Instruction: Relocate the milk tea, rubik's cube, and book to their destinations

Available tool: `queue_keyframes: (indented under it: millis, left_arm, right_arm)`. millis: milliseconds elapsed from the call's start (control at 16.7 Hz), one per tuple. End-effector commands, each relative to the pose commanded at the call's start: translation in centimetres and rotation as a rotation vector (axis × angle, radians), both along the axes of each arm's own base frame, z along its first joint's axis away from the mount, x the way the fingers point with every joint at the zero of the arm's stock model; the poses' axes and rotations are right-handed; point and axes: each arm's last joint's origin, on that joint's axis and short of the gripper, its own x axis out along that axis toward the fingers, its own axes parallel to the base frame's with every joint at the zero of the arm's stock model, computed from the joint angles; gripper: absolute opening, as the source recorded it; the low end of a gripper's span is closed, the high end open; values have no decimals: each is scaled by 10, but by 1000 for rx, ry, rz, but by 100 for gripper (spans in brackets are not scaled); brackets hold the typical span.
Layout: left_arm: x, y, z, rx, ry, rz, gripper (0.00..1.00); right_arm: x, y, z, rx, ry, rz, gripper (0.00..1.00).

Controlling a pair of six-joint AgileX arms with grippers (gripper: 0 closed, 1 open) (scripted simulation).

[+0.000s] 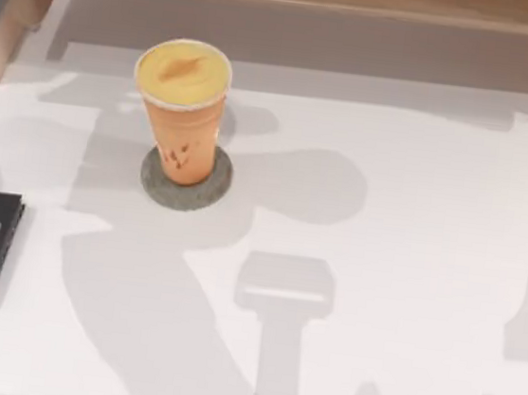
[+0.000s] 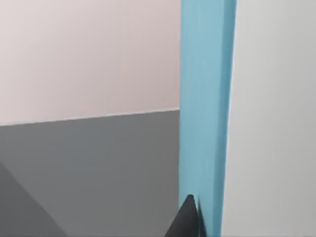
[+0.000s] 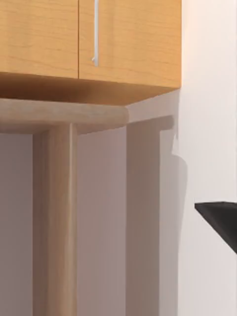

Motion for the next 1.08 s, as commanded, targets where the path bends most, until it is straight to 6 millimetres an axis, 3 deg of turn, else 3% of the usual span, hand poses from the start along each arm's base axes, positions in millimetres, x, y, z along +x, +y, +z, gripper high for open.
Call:
queue_keyframes:
  millis: [240, 360, 480, 600, 780, 1080]
  left_arm:
    - [-44, 7, 25, 274, -18, 8, 0]
    - [-72, 10, 23, 453, 0, 16, 0]
    - [-101, 11, 10, 645, 40, 16, 0]
    - [-131, 9, -15, 837, 97, -1, 0]
    - [-175, -2, -70, 1090, 203, -78, 0]
    - [-247, -36, -161, 1351, 351, -287, 0]
  right_arm:
    - [0, 0, 0, 0, 0, 0, 100]
    - [0, 0, 0, 0, 0, 0, 100]
    - [0, 0, 0, 0, 0, 0, 100]
    - [0, 0, 0, 0, 0, 0, 100]
    - [0, 0, 0, 0, 0, 0, 100]
    - [0, 0, 0, 0, 0, 0, 100]
